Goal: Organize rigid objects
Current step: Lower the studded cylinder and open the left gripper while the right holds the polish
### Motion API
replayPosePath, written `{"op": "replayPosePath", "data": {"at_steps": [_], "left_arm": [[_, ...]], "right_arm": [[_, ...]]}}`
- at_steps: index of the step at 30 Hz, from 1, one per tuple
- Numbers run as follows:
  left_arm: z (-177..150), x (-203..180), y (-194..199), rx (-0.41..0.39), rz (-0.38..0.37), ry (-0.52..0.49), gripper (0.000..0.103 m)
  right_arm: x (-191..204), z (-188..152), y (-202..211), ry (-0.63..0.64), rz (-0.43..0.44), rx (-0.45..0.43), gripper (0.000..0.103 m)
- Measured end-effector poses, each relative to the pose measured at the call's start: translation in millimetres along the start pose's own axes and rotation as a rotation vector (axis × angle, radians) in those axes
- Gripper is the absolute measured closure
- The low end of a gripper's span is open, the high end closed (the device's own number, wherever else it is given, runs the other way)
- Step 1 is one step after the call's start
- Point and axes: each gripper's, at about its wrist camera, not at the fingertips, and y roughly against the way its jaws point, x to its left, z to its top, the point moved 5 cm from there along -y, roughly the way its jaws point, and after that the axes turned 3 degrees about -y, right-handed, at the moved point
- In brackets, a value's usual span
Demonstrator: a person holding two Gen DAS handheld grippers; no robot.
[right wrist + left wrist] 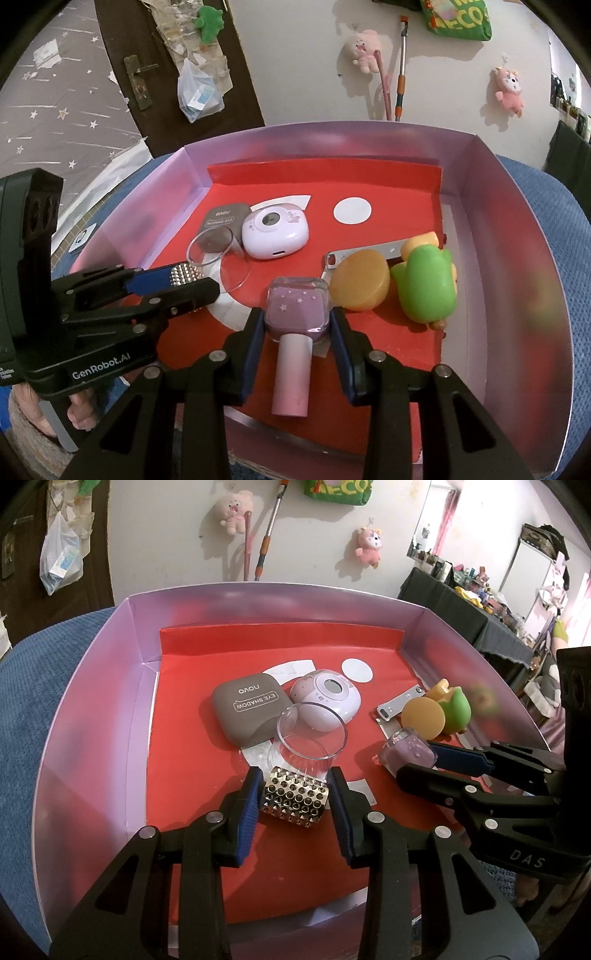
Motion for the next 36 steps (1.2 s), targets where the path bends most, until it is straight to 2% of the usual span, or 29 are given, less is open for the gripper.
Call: {"op": "replayPosePath", "data": {"at_steps": [17,22,36], "left_arm": [[0.6,0.9,-0.2,0.004,0.005,-0.002,0.069],[0.2,1.1,-2.0,0.004,0.008,-0.001,0.069],[0.7,3.1,-2.9,0.007,0.016,-0.005,0.068]], "right_arm": [[0.2,-1.0,-0.6,-0.004,0.001,-0.004,0.065],[-3.0,0.7,0.7,0.0,-0.047,-0.03,0.065],[-6.1,2.3,1.8,0.0,-0.043,-0.026,0.064]]}}
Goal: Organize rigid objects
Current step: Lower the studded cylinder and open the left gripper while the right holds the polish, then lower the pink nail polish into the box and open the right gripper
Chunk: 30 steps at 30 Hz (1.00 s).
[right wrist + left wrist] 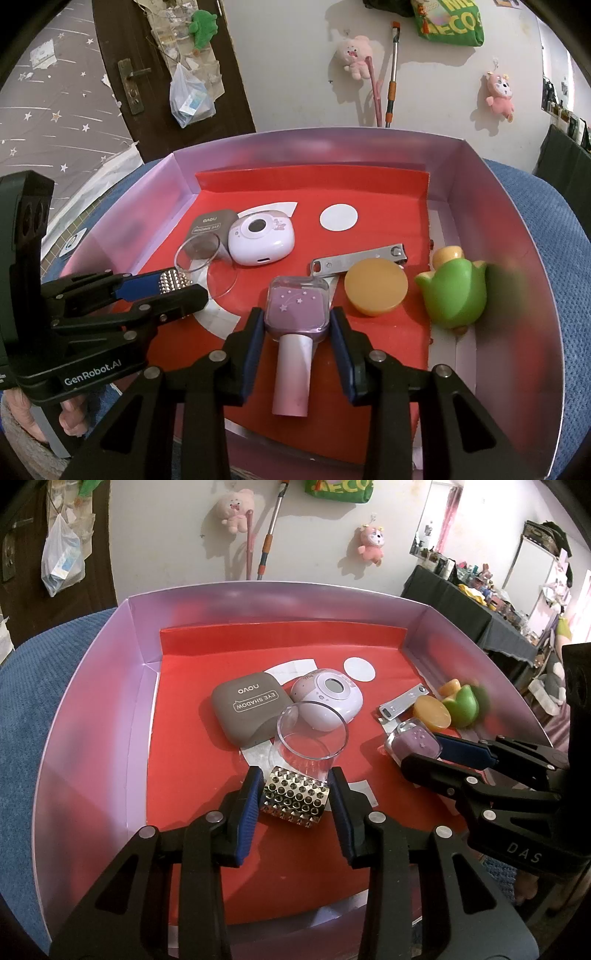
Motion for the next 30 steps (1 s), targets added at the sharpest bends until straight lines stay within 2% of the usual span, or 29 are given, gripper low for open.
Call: {"op": "replayPosePath", "data": {"at_steps": [12,13,15,16,17,20,28,30], "left_arm": [[-1.7,-2.9,3.0,0.004,0.012,-0.013,0.068],[-1.8,-3.5,3.3,0.005,0.012,-0.016,0.066],[-2.3,-5.2,4.5,0.006,0.0,-0.016,0.056],[-2.8,-5.5,5.9,0.004,-0.005,-0.012,0.046],[-3.0,-5.4,6.7,0.0,-0.002,-0.01,0.04],[-3.1,-6.1,8.6,-0.006,0.005,-0.013,0.04],[-1.9,-9.2,18.7,-0.022,0.01,-0.02,0.04],[-1.1,-11.2,21.9,-0.029,0.018,-0.029,0.034]], "right_arm": [[-0.5,-0.3,-0.5,-0.006,0.002,0.0,0.064],[-0.6,-0.3,-0.5,-0.007,0.002,0.0,0.064],[-0.6,-0.5,-0.4,-0.006,0.002,0.0,0.064],[-0.6,-0.6,-0.4,-0.005,0.001,0.0,0.064],[-0.9,-0.6,-0.6,-0.006,0.002,0.001,0.064],[-0.6,-0.5,0.7,-0.007,0.005,-0.004,0.057],[3.0,-0.8,13.2,-0.003,0.013,-0.026,0.053],[3.6,-1.5,16.8,-0.003,0.017,-0.031,0.05]]}}
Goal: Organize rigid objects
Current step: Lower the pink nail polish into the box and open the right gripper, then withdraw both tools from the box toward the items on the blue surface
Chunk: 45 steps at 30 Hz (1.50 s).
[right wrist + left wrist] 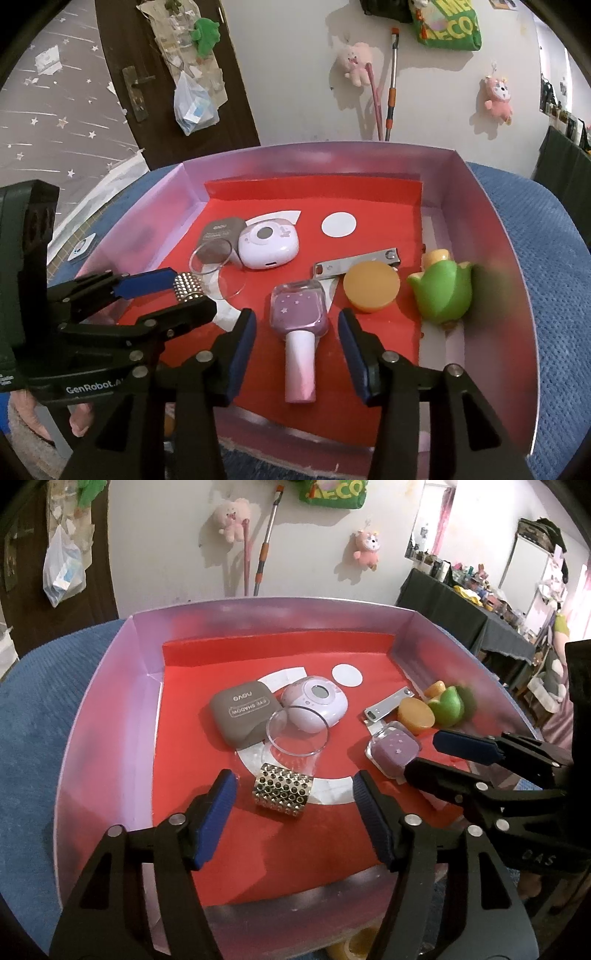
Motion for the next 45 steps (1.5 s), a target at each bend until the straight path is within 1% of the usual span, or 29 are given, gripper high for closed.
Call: {"op": "replayPosePath", "data": {"at_steps": [1,5,7,10,11,13,17,19,22,24,27,29,31,34,36,37,38,42,45], "left_arm": [[0.3,-0.9,2.1,-0.006,0.007,-0.006,0.031],[1.6,-3.9,9.8,-0.022,0.024,-0.023,0.03],[2.1,-4.8,12.9,-0.028,0.033,-0.029,0.03],[3.3,-6.5,18.1,-0.041,0.049,-0.041,0.03],[3.2,-6.8,20.1,-0.046,0.052,-0.044,0.03],[3.4,-7.9,23.6,-0.052,0.053,-0.046,0.03],[1.4,-8.5,28.8,-0.059,0.053,-0.043,0.03],[0.4,-7.2,30.5,-0.059,0.054,-0.039,0.03],[-0.5,-6.2,33.1,-0.065,0.058,-0.034,0.022],[-0.8,-5.6,35.6,-0.071,0.061,-0.03,0.022],[-1.7,-5.2,39.0,-0.078,0.063,-0.026,0.02],[-2.1,-5.2,40.6,-0.084,0.065,-0.027,0.009],[-2.5,-5.4,43.4,-0.096,0.073,-0.029,0.005],[-2.9,-5.1,46.5,-0.106,0.085,-0.032,0.004],[-3.6,-4.9,47.9,-0.109,0.09,-0.033,0.004],[-3.9,-5.1,48.3,-0.109,0.091,-0.034,0.001],[-4.1,-5.3,48.6,-0.109,0.092,-0.036,0.0],[-5.2,-6.3,50.5,-0.111,0.095,-0.04,0.0],[-6.6,-6.8,52.7,-0.115,0.1,-0.042,0.0]], "right_arm": [[0.6,-0.1,1.7,0.002,0.002,-0.002,0.049],[3.6,-2.2,10.6,0.012,0.006,-0.013,0.047],[4.7,-3.2,15.9,0.009,0.013,-0.02,0.043],[5.2,-2.8,24.4,0.002,0.023,-0.032,0.042],[5.6,-3.0,26.9,0.0,0.026,-0.036,0.041],[7.1,-3.2,31.6,0.0,0.028,-0.044,0.036],[9.7,-3.3,39.3,0.0,0.038,-0.054,0.034],[11.2,-3.9,43.4,-0.003,0.048,-0.059,0.031],[11.4,-4.7,48.7,-0.008,0.057,-0.067,0.028],[11.4,-5.4,52.3,-0.012,0.062,-0.072,0.027],[12.0,-6.2,57.4,-0.013,0.066,-0.082,0.02],[12.5,-6.2,59.7,-0.014,0.069,-0.088,0.018],[12.3,-6.5,63.4,-0.02,0.075,-0.095,0.014],[12.4,-6.8,67.0,-0.024,0.084,-0.104,0.008],[12.3,-7.4,69.2,-0.024,0.086,-0.109,0.006],[12.3,-7.7,70.5,-0.024,0.087,-0.112,0.004],[12.2,-7.8,71.4,-0.024,0.089,-0.113,0.003],[12.7,-9.1,75.7,-0.026,0.093,-0.122,0.0],[14.0,-10.0,78.8,-0.026,0.098,-0.128,0.0]]}}
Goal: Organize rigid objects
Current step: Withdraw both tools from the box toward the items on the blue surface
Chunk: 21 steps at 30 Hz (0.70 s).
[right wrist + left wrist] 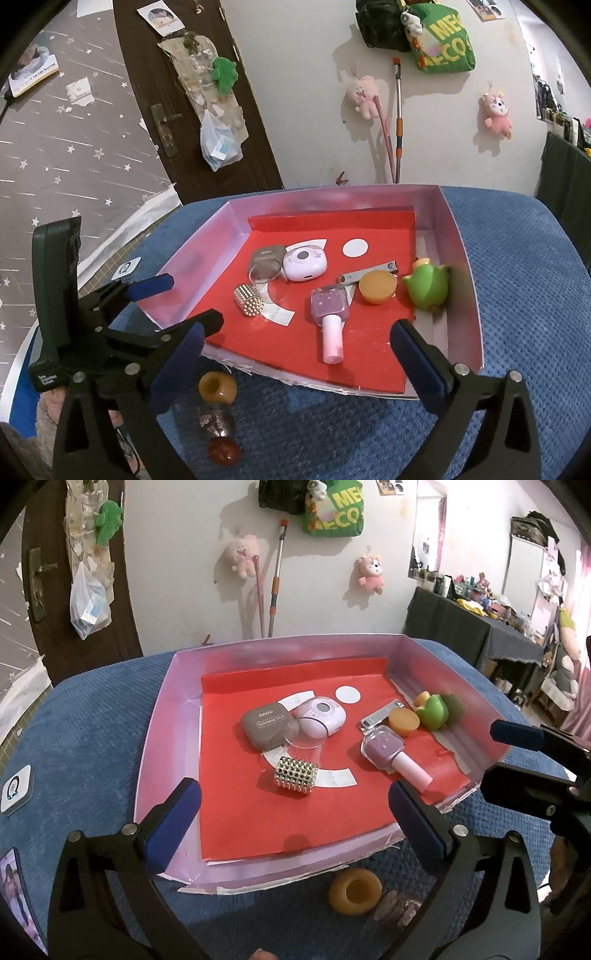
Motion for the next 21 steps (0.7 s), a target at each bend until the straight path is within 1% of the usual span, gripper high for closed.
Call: {"op": "replayPosePath", "data": {"at_steps": [21], "left_arm": [[-9.4,7.7,18.7,-0.009,0.005,0.026,0.0]], "right_arm": [[6.5,-8.6,20.8,-0.006,0.021,-0.021,0.0]]}}
